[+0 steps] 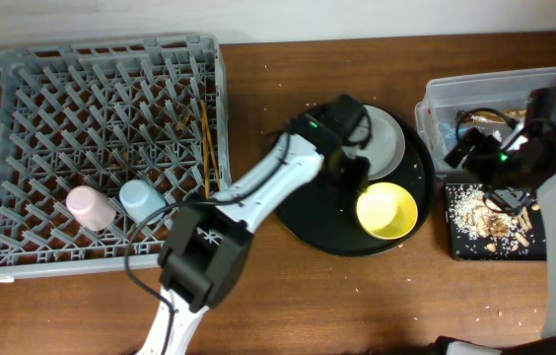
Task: Sort waste into correct bins and load items into the dishwasher rack
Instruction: 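Grasp the yellow bowl with the left gripper and move it to the rack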
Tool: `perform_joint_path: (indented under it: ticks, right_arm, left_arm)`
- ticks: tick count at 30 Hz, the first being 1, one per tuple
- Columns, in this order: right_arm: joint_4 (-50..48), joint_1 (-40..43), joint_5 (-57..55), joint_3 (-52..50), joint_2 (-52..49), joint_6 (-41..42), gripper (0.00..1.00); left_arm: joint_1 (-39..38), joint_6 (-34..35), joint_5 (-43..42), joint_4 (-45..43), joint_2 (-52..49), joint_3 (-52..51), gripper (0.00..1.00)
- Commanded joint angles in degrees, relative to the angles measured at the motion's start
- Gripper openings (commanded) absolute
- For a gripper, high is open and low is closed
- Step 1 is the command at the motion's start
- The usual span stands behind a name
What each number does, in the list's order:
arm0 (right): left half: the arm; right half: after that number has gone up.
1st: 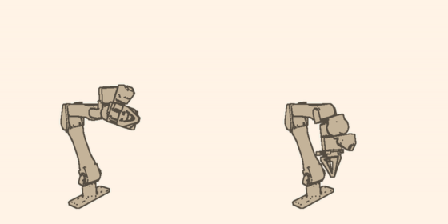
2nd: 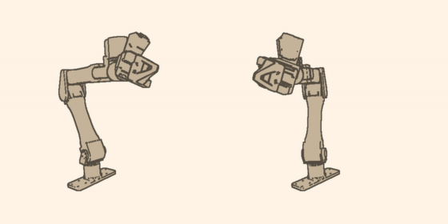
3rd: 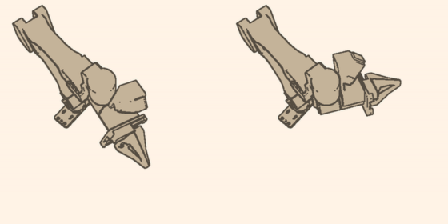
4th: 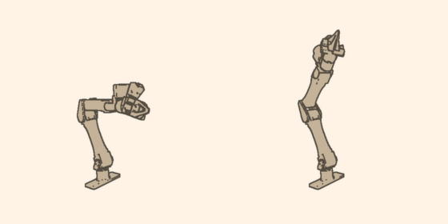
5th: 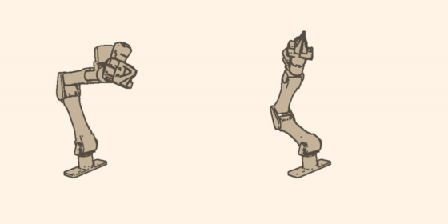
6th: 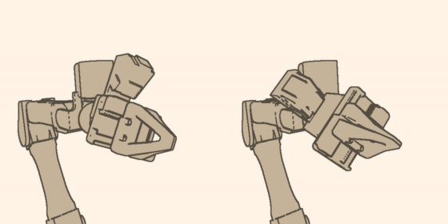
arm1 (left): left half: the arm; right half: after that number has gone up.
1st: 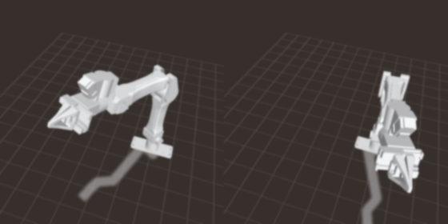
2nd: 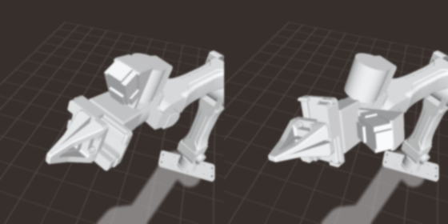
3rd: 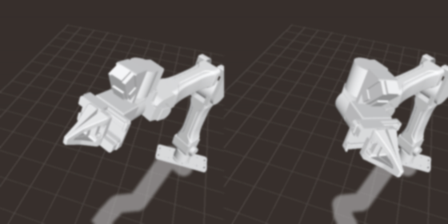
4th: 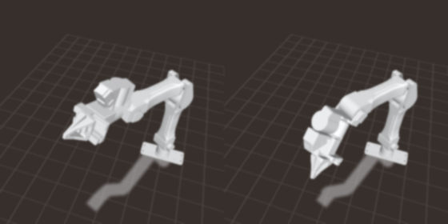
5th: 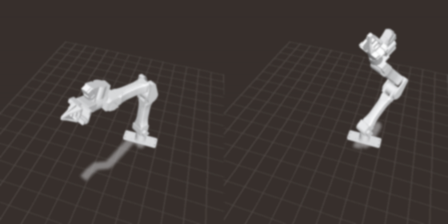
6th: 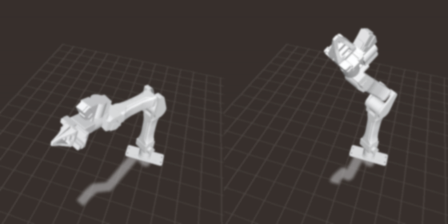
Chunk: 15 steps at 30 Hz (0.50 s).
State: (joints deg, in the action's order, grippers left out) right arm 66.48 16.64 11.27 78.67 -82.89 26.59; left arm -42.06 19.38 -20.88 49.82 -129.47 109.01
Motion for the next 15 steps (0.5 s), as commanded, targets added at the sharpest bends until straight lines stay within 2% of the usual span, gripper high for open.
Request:
perform_joint_path:
  ticks: [1,5,7,9,12,15]
  right_arm:
    - [0.13,1.49,0.5,0.07,0.0,0.28,0.98]
    - [0.13,1.42,0.5,0.07,0.0,0.28,0.98]
    - [0.15,1.42,0.5,0.07,0.0,0.28,0.98]
    - [0.13,1.42,0.5,0.07,0.0,0.28,0.98]
    - [0.13,1.42,0.5,0.07,0.0,0.28,0.98]
    - [0.13,1.42,0.5,0.07,0.0,0.28,0.98]
  left_arm:
    - [-3.19,0.72,-0.76,-0.33,-4.04,-0.28,0.48]
    - [-4.11,0.66,1.18,0.17,-5.95,-0.28,0.09]
    - [-3.56,0.5,1.2,1.42,-5.7,0.52,0.02]
    - [-1.7,0.5,3.32,5.35,-4.79,2.93,0.01]
    - [2.58,0.48,12.81,14.58,-0.74,7.48,0.0]
    - [8.24,0.31,26.32,22.84,5.68,10.14,0.0]
